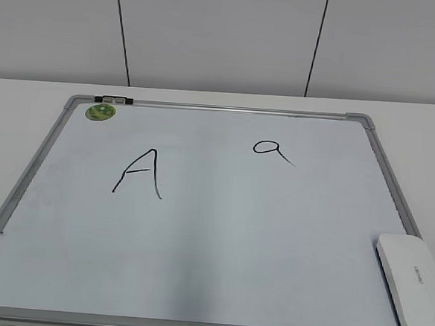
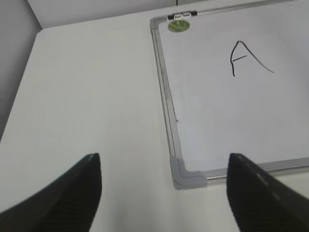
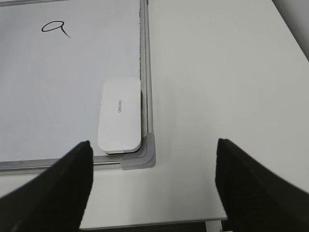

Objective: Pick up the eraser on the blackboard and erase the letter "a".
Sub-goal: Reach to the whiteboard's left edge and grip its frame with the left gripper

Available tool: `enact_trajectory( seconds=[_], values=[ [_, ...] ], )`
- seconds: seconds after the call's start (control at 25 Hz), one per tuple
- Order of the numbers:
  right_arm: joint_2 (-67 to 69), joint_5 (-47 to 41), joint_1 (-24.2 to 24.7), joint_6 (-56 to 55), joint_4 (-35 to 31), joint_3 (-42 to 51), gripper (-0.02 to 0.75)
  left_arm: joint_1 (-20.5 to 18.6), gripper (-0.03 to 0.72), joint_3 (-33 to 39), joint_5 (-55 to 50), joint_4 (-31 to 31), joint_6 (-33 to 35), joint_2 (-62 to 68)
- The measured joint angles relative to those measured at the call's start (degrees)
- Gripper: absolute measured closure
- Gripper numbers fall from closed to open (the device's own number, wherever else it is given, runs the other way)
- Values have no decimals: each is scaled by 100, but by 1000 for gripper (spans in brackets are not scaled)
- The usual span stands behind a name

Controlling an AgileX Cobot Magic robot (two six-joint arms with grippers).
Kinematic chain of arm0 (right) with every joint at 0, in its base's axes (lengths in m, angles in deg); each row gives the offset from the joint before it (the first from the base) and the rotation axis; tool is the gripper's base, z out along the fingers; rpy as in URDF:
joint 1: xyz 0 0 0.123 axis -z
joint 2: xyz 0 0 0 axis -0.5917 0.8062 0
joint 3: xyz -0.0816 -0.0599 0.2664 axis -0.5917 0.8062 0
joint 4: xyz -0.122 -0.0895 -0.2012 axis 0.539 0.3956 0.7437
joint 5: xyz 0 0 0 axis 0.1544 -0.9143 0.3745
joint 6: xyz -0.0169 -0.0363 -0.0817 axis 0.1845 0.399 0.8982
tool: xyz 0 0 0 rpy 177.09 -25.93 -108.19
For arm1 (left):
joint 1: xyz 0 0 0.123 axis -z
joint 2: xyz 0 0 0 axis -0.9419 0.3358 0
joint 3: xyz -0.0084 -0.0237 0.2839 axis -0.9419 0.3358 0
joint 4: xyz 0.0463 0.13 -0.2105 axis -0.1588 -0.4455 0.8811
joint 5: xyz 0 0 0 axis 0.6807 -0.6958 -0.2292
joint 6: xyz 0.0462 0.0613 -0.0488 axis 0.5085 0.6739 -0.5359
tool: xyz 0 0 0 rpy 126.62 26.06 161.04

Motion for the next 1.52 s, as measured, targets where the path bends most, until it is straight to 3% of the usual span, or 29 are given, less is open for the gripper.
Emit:
enact_trajectory(
  seconds=[0.16,0.56,1.08,1.52],
  values=[
    [0,0,0,0,0,0,152,0,69,-136,539,-47,0,324],
    [0,0,0,0,0,0,151,0,60,-244,2166,152,0,2776],
    [0,0,0,0,0,0,151,0,68,-1524,2186,363,0,6129],
    [0,0,0,0,0,0,151,0,78,-2085,2035,417,0,8385]
  ],
)
